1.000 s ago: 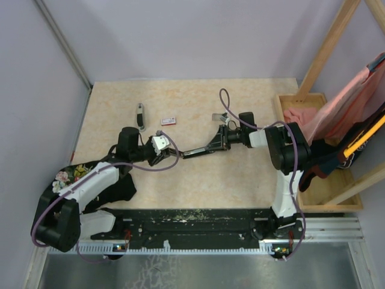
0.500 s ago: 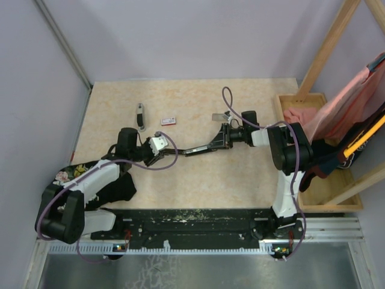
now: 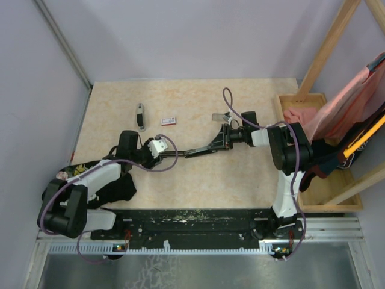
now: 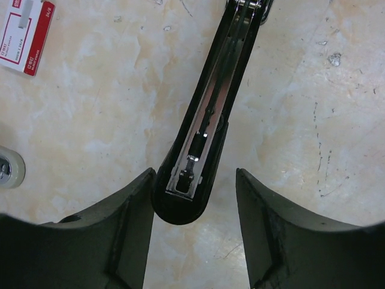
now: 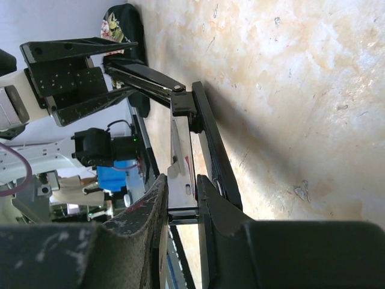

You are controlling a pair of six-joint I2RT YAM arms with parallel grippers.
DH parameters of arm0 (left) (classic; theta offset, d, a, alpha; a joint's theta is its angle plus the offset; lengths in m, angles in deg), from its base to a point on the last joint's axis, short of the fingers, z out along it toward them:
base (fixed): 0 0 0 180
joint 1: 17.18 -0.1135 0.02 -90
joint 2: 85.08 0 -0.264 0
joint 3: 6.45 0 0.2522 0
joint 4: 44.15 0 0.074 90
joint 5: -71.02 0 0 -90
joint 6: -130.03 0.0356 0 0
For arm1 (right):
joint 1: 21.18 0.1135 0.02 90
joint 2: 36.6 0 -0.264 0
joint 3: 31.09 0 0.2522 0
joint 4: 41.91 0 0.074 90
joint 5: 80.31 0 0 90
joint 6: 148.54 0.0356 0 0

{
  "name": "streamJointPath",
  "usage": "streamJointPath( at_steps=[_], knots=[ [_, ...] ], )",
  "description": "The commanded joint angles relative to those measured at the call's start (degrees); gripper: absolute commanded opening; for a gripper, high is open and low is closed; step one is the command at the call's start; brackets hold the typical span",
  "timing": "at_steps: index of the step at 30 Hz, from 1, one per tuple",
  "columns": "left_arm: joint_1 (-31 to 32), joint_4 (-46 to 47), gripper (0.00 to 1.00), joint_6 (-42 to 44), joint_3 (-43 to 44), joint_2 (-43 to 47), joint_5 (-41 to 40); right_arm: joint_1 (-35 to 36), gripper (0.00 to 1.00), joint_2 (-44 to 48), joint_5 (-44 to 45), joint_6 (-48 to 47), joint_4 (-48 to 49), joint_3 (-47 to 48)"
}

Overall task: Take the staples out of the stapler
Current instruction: Unload the staple at the center of the board.

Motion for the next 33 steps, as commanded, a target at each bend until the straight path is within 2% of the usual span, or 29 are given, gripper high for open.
streamJointPath(
  at_steps=[1,10,17,19,22,33],
  knots=[
    [-0.3,-0.2,0.62,1.1,-0.7,-0.7,-0.4,0.0,0.0,2.7,0.3,-0.7,-0.7,1.4],
    [-0.4,0.0,0.75,0.6,-0.5,-0.5,0.6,0.0,0.0,2.7,0.2,-0.8,-0.7,1.5],
    [-0.4,-2.0,0.88,-2.1,2.1,1.1,4.3,0.0,0.0,4.0,-2.2,1.2,1.4,1.3],
    [-0.4,-2.6,0.89,-2.9,2.9,1.6,5.4,0.0,0.0,4.7,-2.8,2.0,2.5,1.1],
    [-0.4,-3.7,1.0,-4.2,4.7,2.0,7.4,0.0,0.0,5.7,-4.1,3.1,4.4,0.8],
    [-0.4,-6.6,1.0,-9.4,10.9,1.7,14.3,0.1,0.0,9.6,-8.9,9.1,14.2,-1.1]
  ],
)
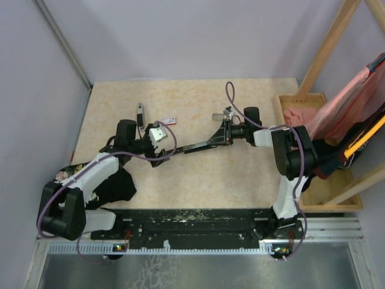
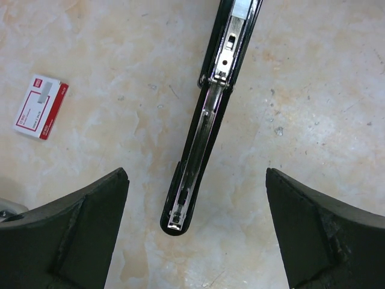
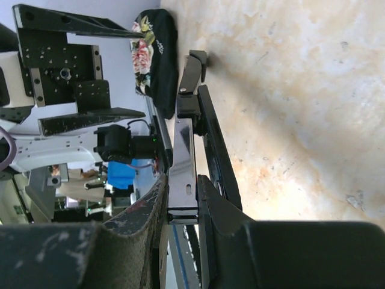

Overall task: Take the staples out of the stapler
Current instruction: Unload the staple at the center of the board.

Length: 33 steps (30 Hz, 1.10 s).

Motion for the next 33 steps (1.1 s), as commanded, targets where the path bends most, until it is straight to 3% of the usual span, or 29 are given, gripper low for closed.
streamJointPath(
  at_steps=[1,18,33],
  knots=[
    [-0.3,-1.3,1.0,-3.0,3.3,0.6,5.3,0.1,0.0,5.7,-6.7,4.1,9.5,-0.4],
    [1.4,-9.6,1.0,-8.4,17.3,-11.5,18.5,1.5,0.0,10.9,-9.2,-2.3,7.1,-0.6],
    [3.3,-23.7,1.0,-9.7,30.0,-26.4,28.4,2.5,0.0,13.1,-9.5,-10.1,-0.6,0.6]
  ],
)
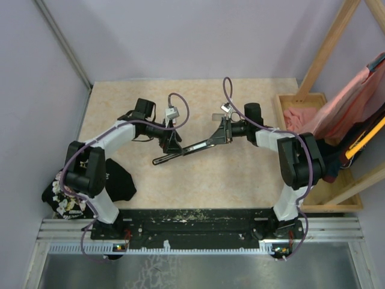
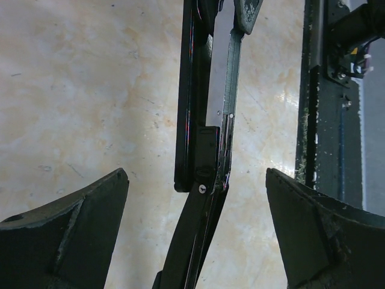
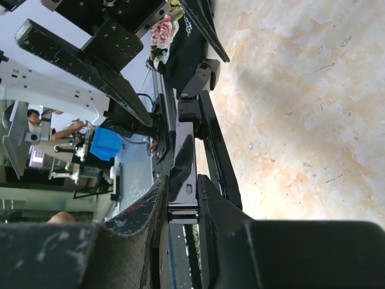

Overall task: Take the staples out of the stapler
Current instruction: Unload the staple at the center of the board.

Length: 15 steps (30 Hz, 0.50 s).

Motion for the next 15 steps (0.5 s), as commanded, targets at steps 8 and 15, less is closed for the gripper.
streamJointPath(
  at_steps=[8,15],
  knots=[
    [2.5,-10.8,0.97,0.5,7.8,-9.0,8.0,1.2,0.0,5.9,-3.9,-4.7,-0.5,1.7],
    [3.9,-16.0,0.92,4.0,9.7,-11.7,10.0,1.4,0.0,6.2,-3.2,-8.1,-3.9,2.4]
  ],
)
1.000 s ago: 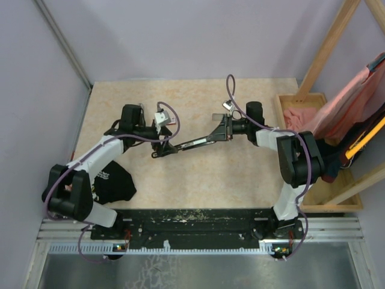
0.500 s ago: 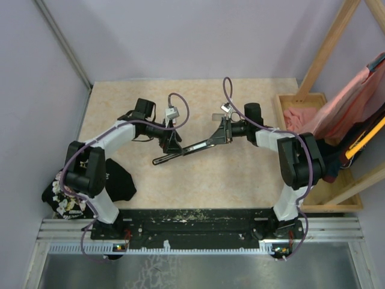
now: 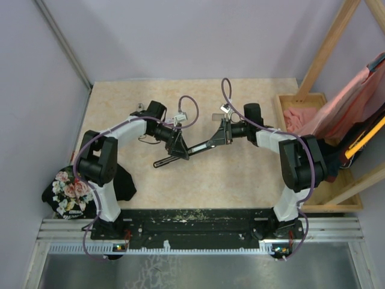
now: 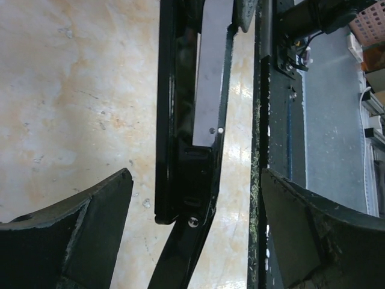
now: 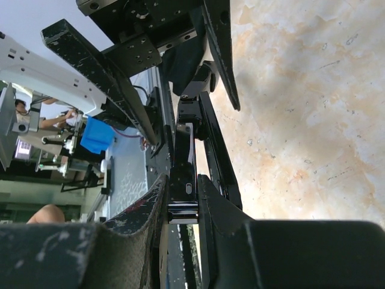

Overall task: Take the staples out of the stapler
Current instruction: Unload the staple at the center of the board.

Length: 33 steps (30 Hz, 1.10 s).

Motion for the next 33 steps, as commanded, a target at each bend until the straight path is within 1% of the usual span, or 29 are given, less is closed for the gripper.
streamJointPath(
  at_steps=[1,7,14,17,21,23,29,33],
  knots=[
    [1.0,-5.5,0.9,4.0,2.4,-1.4,3.8,0.9,0.0,4.1,-3.2,-2.9,0.4,2.4],
    [2.1,-12.8,0.85,9.3,4.5,-4.1,5.3,1.0,0.0,4.3,-2.9,-4.5,-0.9,2.4],
    [3.2,-15.3,0.79,11.8,5.1,-5.6,4.6,1.3,0.0,4.7,-3.3,-5.0,-0.9,2.3],
    [3.2,-15.7,0.75,12.3,5.2,-5.9,4.7,1.4,0.0,4.7,-3.4,-5.0,-0.9,2.4],
    [3.3,-17.5,0.66,13.9,5.7,-6.5,5.2,1.3,0.0,4.7,-3.6,-5.1,-0.9,2.4],
    [3.5,-18.9,0.66,15.2,6.1,-7.2,5.2,1.4,0.0,4.7,-3.8,-5.1,-0.9,2.4],
    [4.0,-20.5,0.75,16.4,6.5,-8.4,4.9,1.3,0.0,4.8,-4.5,-5.1,-0.7,2.3],
    [4.1,-20.4,0.75,16.3,6.7,-8.4,4.8,1.4,0.0,4.8,-4.5,-5.3,-0.7,2.2]
  ],
)
